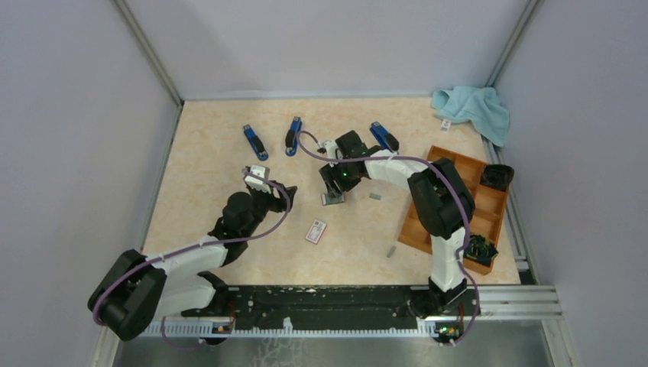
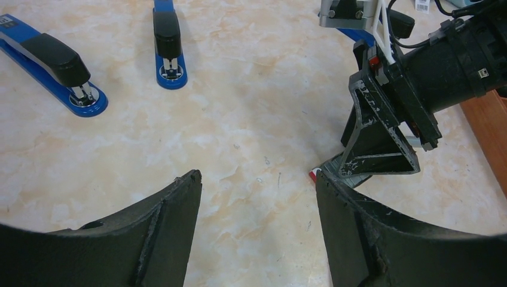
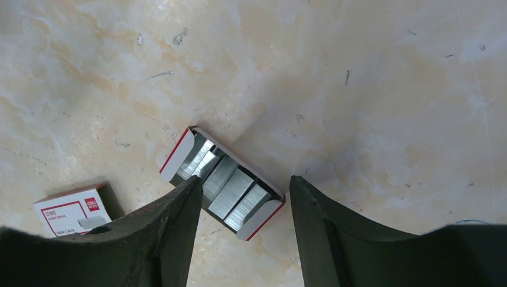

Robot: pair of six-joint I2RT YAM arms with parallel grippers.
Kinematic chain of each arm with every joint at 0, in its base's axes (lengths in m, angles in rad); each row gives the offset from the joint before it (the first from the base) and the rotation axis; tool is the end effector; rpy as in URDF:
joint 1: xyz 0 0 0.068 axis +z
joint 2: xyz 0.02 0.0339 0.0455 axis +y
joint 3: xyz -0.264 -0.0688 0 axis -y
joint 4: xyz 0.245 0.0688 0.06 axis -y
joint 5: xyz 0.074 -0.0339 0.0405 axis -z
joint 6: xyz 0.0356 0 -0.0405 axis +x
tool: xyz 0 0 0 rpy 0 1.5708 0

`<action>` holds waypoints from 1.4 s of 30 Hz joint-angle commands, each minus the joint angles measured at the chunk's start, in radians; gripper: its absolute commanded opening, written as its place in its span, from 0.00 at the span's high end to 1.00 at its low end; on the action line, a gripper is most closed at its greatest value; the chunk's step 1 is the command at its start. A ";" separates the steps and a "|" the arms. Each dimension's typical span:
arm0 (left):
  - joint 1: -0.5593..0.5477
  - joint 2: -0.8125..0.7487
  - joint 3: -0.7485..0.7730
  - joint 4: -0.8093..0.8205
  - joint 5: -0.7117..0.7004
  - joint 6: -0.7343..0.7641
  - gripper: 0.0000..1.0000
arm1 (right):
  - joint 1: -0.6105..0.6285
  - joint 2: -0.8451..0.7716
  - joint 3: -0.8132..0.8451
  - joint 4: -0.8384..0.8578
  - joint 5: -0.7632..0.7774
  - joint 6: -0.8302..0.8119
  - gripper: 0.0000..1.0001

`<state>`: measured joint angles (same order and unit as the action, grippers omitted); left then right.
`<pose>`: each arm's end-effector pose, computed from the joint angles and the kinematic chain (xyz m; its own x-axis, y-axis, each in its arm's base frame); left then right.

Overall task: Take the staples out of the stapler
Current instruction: Pick up the staple from the staple box.

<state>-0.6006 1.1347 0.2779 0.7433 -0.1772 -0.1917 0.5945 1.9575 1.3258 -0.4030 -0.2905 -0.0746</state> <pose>0.1872 -0.1206 0.1946 -0.1702 -0.1107 -0.9792 0.3865 0.9066 -0.1697 0.3322 0.2369 0.1688 -0.6612 -0.5332 -0.5277 -0.7091 0.6739 0.2075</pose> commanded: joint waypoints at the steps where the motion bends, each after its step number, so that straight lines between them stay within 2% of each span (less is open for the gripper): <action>1: -0.004 0.008 0.000 0.038 -0.011 0.006 0.24 | 0.017 0.009 0.042 0.014 0.008 0.002 0.43; 13: -0.004 0.014 0.005 0.033 -0.011 0.006 0.24 | 0.018 0.004 0.044 0.010 -0.026 0.004 0.40; 20: -0.004 0.014 0.004 0.034 -0.010 0.006 0.24 | 0.027 0.013 0.047 0.006 0.014 0.000 0.39; 30: -0.004 0.013 0.004 0.034 -0.010 0.005 0.24 | 0.030 0.010 0.047 -0.002 0.050 -0.017 0.48; 42: -0.004 0.017 0.007 0.033 -0.010 0.006 0.24 | 0.030 -0.005 0.037 -0.001 0.061 -0.027 0.53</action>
<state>-0.6006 1.1450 0.2779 0.7452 -0.1829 -0.1894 0.6132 1.9621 1.3312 -0.4065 -0.2687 -0.0780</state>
